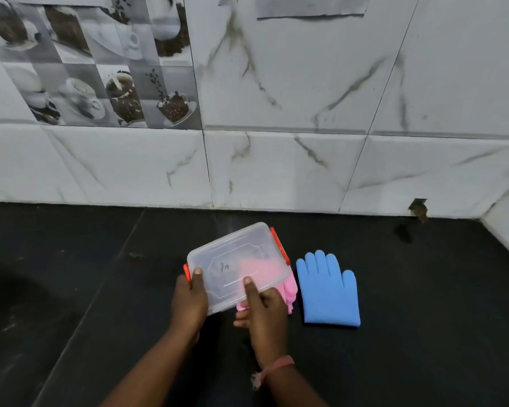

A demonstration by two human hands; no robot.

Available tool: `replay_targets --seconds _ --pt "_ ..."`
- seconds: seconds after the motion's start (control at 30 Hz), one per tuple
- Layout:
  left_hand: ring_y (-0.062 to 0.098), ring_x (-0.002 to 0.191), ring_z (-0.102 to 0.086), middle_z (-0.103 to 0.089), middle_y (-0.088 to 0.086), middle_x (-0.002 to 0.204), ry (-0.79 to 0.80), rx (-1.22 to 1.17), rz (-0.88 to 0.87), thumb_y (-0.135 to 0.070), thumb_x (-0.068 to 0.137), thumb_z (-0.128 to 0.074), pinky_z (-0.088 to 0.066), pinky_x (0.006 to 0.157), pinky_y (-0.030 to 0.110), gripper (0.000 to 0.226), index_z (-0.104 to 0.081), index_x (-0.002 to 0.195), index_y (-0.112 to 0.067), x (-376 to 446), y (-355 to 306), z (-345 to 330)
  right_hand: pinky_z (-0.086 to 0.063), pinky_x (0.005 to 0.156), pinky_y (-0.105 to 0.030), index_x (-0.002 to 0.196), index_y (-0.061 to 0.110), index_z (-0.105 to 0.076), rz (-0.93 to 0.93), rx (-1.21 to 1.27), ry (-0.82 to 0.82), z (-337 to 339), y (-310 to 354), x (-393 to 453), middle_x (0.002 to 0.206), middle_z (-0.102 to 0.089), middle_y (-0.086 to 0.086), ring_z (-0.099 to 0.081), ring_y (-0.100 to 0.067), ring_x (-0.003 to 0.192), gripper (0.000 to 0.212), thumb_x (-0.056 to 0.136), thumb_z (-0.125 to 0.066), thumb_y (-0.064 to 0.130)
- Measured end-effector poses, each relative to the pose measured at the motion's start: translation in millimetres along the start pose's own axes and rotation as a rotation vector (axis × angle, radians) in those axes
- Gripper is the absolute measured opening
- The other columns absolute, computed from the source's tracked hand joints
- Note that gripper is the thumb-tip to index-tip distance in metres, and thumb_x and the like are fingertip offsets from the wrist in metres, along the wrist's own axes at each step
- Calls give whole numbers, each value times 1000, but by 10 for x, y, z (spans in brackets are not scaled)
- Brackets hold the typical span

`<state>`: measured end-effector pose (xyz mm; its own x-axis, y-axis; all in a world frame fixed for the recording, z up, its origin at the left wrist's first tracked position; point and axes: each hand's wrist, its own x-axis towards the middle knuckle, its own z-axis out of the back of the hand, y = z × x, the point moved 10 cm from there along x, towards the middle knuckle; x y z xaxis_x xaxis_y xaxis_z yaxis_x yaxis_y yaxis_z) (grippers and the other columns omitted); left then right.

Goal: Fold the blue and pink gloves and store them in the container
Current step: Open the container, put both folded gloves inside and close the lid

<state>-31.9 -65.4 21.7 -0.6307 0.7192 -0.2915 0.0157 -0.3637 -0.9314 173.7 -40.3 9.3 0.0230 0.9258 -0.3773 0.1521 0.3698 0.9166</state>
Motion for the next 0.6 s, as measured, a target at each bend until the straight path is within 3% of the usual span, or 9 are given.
replay_targets --seconds 0.1,0.2,0.33,0.43,0.6 --pt "24 91 -67 -68 5 101 -5 66 -49 -50 104 -42 -55 80 42 34 -59 103 -20 -38 76 347 -61 68 -42 112 26 -51 70 -27 -233 362 100 -127 103 -62 -2 -69 -24 88 60 73 -71 67" --pt "24 88 -66 -67 5 94 22 147 -111 -50 104 -41 -52 80 43 39 -60 100 -16 -66 159 562 -54 71 -30 122 29 -51 110 -158 -196 469 145 -180 109 -59 7 -60 -11 96 58 80 -66 64" --pt "20 87 -66 -67 4 93 113 199 -115 -50 106 -37 -49 68 32 44 -62 100 -15 -137 372 607 -53 78 -30 103 21 -62 122 -452 -160 324 -22 -260 101 -65 5 -61 -10 90 31 94 -58 50" --pt "21 81 -65 -67 7 91 140 229 -98 -50 106 -35 -46 63 31 47 -63 94 -14 -109 475 638 -48 74 -24 104 20 -64 152 -541 -245 277 -111 -392 100 -66 2 -62 -9 91 32 99 -49 48" --pt "23 75 -61 -66 9 84 59 185 -122 -47 107 -37 -45 63 34 51 -63 85 -9 -65 469 883 -44 63 -20 85 22 -65 211 -563 -335 215 -121 -606 82 -66 6 -63 -6 79 38 101 -44 49"
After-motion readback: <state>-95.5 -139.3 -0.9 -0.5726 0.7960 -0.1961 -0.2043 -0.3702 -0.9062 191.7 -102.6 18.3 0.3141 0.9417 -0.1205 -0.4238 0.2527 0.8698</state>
